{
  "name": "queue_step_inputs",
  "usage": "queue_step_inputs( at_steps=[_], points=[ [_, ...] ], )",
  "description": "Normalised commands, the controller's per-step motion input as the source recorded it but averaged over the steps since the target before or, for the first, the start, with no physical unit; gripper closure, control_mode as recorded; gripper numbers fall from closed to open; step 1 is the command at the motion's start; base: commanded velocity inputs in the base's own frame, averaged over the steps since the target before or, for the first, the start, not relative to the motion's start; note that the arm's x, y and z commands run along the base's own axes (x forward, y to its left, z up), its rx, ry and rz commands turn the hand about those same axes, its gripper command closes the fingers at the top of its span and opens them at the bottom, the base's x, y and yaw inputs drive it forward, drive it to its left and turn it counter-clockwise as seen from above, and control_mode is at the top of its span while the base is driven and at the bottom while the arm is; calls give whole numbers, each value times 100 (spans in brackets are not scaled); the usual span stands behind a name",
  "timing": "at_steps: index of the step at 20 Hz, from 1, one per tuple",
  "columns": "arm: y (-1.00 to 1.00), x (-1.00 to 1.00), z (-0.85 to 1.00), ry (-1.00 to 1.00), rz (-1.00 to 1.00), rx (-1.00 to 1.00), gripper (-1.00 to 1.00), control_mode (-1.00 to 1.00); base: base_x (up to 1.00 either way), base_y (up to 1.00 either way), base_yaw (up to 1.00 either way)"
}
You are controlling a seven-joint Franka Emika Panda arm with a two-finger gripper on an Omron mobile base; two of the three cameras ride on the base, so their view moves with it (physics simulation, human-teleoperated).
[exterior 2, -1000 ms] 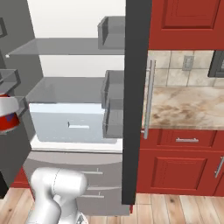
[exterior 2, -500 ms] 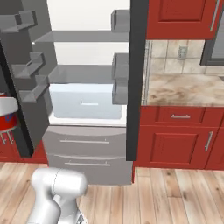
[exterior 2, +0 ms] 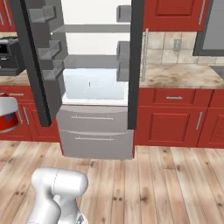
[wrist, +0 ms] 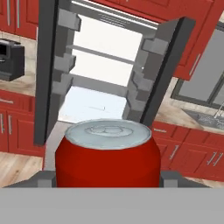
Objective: Open the fridge, grab two sodas, and place both sodas inside the bowl with ice on the dining counter.
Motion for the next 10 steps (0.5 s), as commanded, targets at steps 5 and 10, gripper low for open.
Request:
queue_step_inputs(
  at_steps=[5,10],
  points=[
    [0,0,0,0,0,0,100,100,-100,49,-4],
    [0,0,0,0,0,0,100,100,-95,83,-15]
  ],
)
